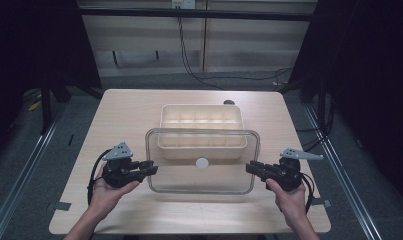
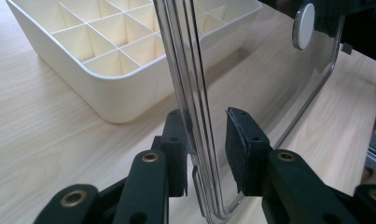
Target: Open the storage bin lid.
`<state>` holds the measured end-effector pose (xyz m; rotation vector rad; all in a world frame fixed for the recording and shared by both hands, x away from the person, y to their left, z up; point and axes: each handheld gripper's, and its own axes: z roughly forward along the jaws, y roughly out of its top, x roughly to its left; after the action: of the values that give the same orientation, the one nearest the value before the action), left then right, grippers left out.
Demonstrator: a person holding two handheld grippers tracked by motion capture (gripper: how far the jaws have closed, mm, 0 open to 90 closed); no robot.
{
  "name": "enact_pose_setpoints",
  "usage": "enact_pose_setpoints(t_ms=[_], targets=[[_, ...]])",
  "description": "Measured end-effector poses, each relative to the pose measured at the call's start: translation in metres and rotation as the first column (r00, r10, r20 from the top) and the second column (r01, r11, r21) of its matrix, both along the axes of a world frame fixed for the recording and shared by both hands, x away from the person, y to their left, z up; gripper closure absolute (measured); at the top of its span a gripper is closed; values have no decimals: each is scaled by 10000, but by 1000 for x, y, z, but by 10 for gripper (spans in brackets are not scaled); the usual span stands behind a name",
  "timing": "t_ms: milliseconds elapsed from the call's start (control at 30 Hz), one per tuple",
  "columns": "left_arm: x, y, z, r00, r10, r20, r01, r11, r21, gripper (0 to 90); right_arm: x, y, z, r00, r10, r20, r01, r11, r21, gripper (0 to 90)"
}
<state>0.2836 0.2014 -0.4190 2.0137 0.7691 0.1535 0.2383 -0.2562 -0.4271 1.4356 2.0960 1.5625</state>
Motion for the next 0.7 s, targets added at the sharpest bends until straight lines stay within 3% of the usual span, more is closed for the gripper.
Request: enact_pose_setpoints(t_ms=[267, 700], targets=[[-4, 8, -5, 9998, 89, -184, -91, 9999, -66, 697, -8, 7, -5, 9996, 202, -182, -202, 9998, -17, 712], [-24, 9, -17, 9980, -275, -574, 302, 9985, 466, 706, -20, 9, -15, 9976, 374, -588, -380, 9992, -101, 707]])
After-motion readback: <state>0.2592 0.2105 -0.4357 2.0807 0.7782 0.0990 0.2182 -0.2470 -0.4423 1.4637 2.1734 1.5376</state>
